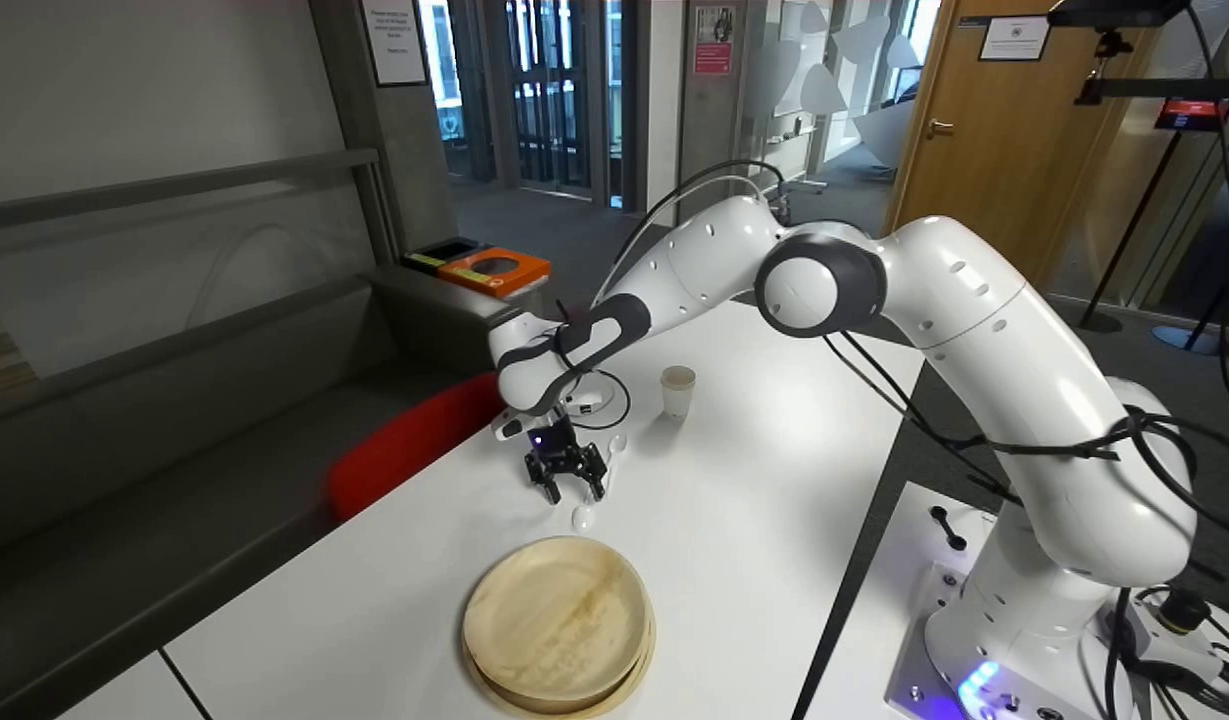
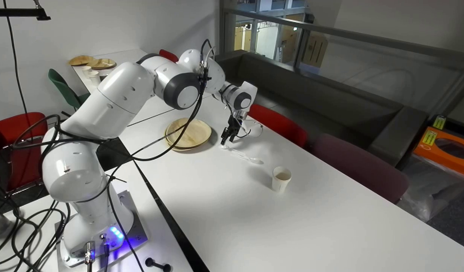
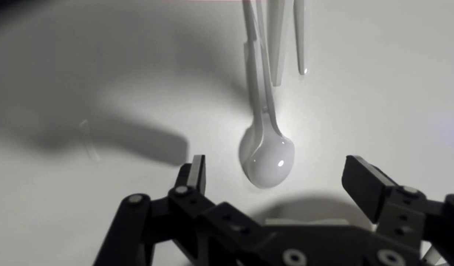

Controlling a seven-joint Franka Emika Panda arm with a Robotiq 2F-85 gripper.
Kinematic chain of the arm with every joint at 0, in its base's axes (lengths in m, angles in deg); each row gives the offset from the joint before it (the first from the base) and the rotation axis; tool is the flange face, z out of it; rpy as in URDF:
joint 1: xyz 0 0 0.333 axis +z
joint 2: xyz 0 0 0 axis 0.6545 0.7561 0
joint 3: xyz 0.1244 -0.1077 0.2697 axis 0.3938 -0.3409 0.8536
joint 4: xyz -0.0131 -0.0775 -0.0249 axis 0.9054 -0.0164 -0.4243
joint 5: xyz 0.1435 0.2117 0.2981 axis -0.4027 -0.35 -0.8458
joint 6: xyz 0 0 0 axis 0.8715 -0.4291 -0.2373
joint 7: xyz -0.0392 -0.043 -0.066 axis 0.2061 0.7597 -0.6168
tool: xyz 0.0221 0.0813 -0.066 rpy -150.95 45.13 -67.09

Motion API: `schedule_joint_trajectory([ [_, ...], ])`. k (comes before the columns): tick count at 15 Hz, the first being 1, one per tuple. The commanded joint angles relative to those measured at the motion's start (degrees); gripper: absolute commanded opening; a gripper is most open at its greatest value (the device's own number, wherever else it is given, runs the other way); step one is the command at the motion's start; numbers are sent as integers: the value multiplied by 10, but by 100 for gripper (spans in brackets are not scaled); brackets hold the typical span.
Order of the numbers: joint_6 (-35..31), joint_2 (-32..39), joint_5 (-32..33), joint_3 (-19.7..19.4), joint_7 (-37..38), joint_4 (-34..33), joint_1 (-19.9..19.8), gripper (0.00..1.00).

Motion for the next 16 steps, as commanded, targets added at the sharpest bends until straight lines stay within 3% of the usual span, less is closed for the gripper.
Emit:
schedule_joint_trajectory([
  [1,20,0,-14,5,-21,-4,-4,100],
  [16,14,-15,-10,6,-30,36,-7,100],
])
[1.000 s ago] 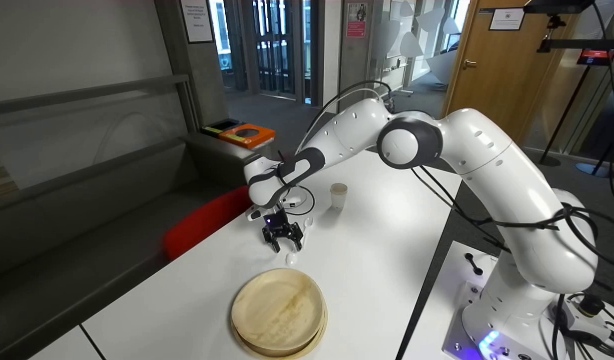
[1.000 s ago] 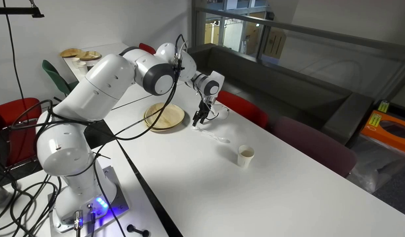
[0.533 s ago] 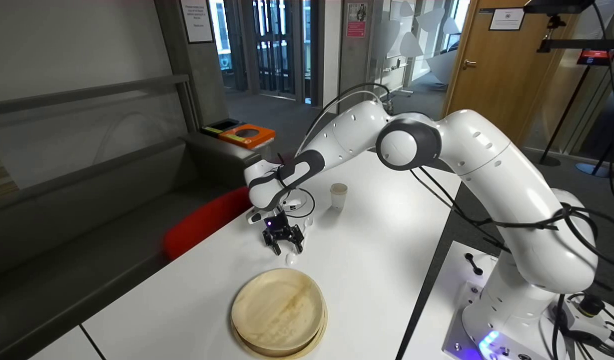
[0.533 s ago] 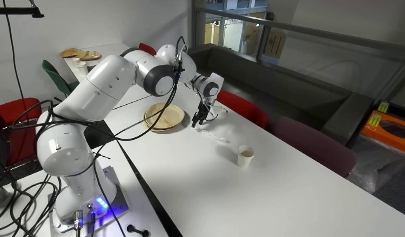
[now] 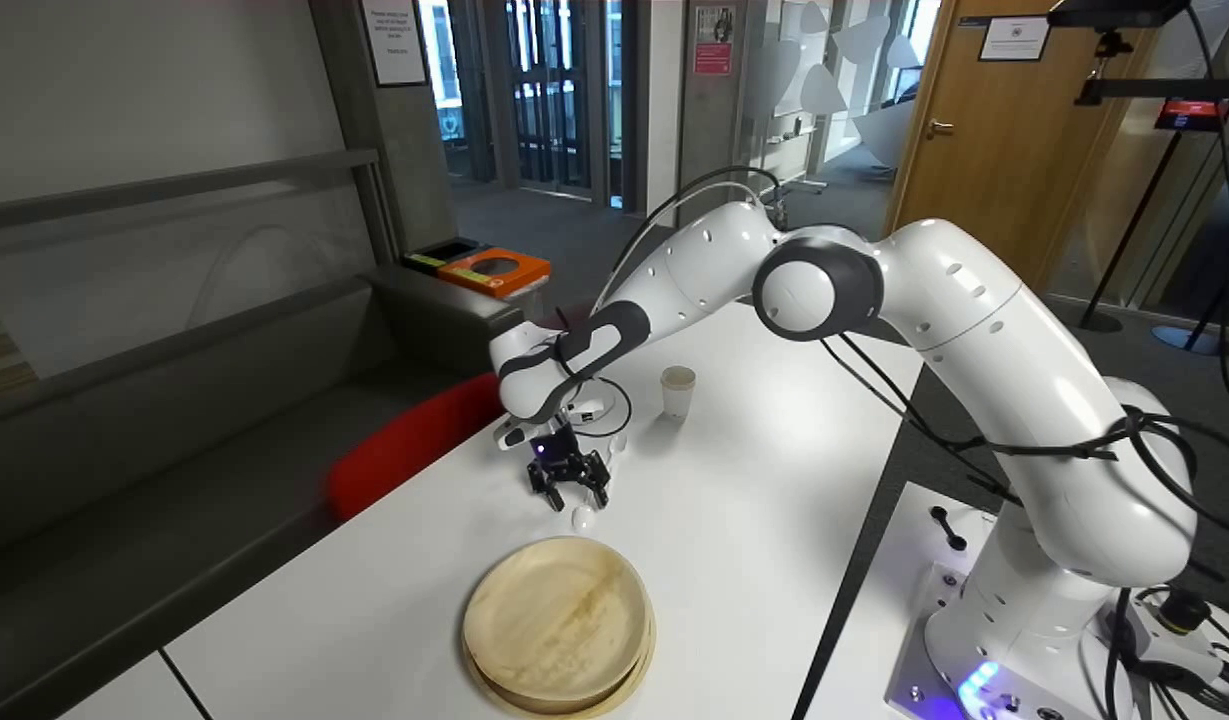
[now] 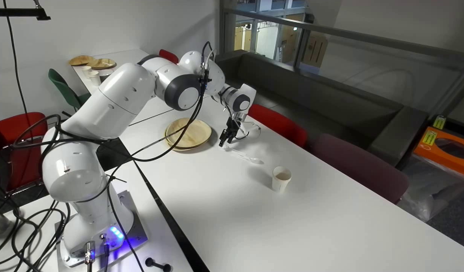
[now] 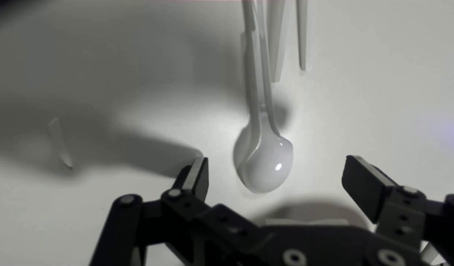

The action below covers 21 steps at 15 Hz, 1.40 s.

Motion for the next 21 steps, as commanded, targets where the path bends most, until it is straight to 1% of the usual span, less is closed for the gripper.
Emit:
schedule_joint_trajectory([
  [1,9,-26,-9,3,-26,38,-8,100],
  [5,7,-32,-11,2,-34,53,-11,100],
  [10,10,-32,-11,2,-33,53,-11,100],
  [11,11,-31,-11,2,-34,52,-11,97],
  [12,11,-31,-11,2,-33,52,-11,74],
  [13,11,-31,-11,2,-33,52,-11,72],
  [14,11,-31,-11,2,-33,52,-11,69],
  [15,11,-31,-12,2,-33,52,-11,62],
  [16,11,-31,-12,2,-33,52,-12,52],
  [18,11,-31,-13,2,-33,52,-12,38],
  [21,11,-31,-12,2,-33,52,-12,14],
])
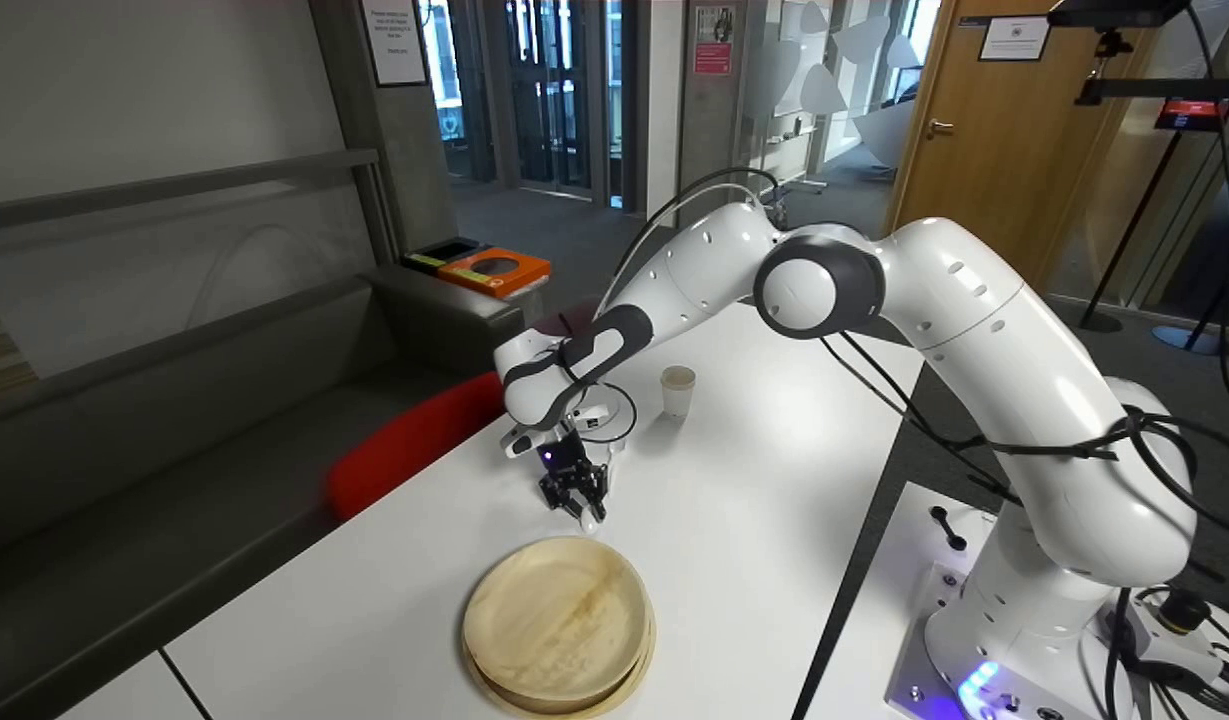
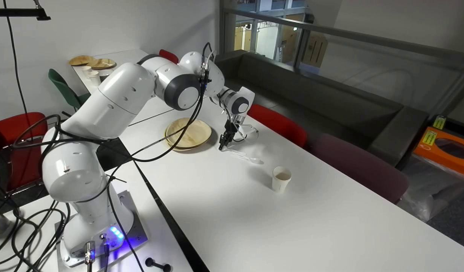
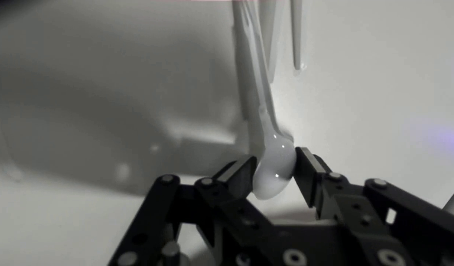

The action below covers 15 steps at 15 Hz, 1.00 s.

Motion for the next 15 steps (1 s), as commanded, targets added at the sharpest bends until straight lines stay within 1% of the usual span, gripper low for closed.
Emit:
schedule_joint_trajectory([
  [1,11,-28,-12,2,-17,29,-9,8],
  [2,11,-28,-12,2,-17,29,-9,1],
  [3,11,-28,-12,2,-17,29,-9,0],
  [5,15,-28,-12,2,-17,29,-9,0],
  [6,14,-29,-12,2,-17,30,-9,2],
  [10,13,-31,-11,1,-14,31,-8,2],
  [11,2,-36,-5,-4,-3,36,-3,2],
  [12,-23,-48,3,-10,14,46,3,2],
  [15,-87,-81,-7,-10,37,69,-3,2],
])
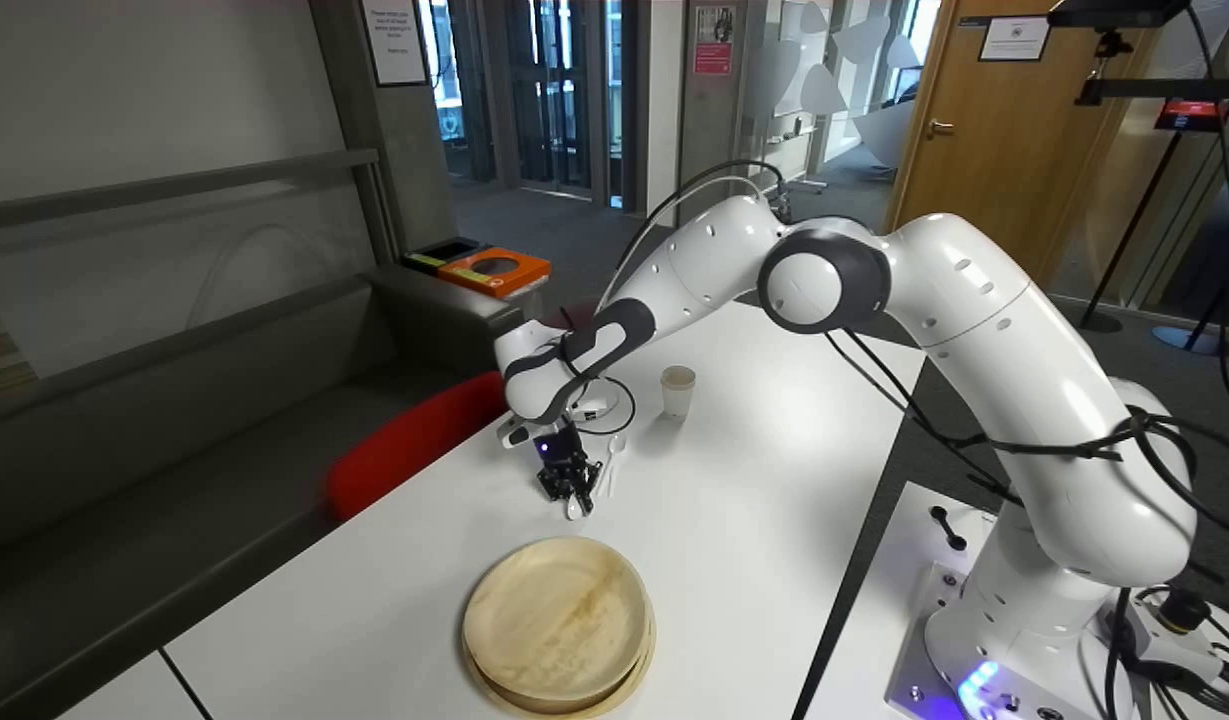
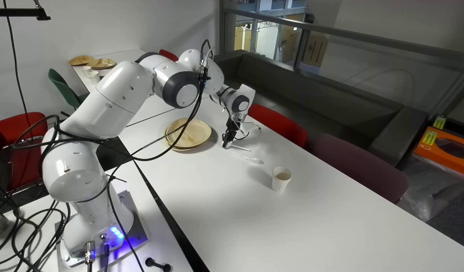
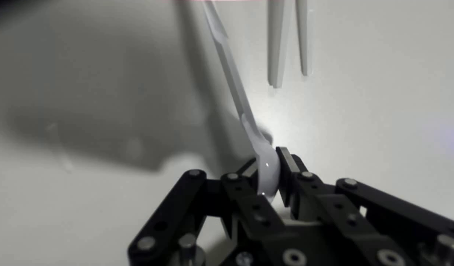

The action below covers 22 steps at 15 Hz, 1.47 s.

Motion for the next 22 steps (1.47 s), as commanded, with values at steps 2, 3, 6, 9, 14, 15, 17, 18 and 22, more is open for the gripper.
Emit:
schedule_joint_trajectory([
  [2,-99,-90,-6,-12,55,75,-2,2],
  [3,-115,-105,12,-28,87,85,10,2],
  [6,-109,-147,85,-65,144,104,35,2],
  [9,-87,-187,169,-94,196,116,57,2],
  [14,-33,-234,317,-125,275,109,91,2],
  [15,-15,-240,348,-127,286,103,94,2],
  [17,18,-250,409,-126,307,92,96,2],
  [18,33,-255,440,-124,317,88,96,2],
  [22,77,-261,550,-118,365,53,91,2],
])
